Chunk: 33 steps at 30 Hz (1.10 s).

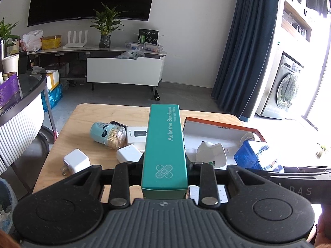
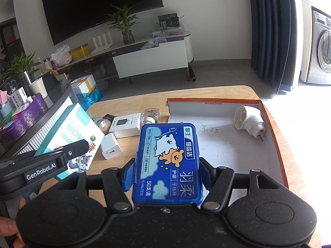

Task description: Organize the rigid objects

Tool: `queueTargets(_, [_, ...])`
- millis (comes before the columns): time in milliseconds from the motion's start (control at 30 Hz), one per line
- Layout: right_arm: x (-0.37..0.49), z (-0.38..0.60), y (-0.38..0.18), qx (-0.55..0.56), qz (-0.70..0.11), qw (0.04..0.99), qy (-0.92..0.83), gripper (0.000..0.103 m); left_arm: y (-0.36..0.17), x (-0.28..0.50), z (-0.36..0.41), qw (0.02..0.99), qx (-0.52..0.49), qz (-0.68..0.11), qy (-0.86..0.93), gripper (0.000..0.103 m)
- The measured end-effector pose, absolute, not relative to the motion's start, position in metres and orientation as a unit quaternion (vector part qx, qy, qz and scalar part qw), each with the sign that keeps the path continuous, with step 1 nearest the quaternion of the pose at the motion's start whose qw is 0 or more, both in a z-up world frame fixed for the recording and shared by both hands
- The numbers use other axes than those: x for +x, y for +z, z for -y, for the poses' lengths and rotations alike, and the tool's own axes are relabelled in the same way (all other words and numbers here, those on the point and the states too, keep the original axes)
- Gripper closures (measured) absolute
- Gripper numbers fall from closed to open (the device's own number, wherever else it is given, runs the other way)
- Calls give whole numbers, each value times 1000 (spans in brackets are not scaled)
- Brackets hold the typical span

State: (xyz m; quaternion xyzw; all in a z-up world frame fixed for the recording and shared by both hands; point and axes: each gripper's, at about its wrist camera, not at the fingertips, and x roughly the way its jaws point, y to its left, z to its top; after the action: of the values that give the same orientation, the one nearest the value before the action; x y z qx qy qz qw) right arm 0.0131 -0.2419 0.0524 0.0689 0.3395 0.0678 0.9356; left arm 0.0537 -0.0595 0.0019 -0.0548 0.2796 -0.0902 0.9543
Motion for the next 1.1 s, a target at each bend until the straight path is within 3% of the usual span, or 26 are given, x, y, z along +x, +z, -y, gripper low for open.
queueTargets(1100, [-1,284,53,96,-330,939,22,28,0,54,99,945,-38,-295,-136,72])
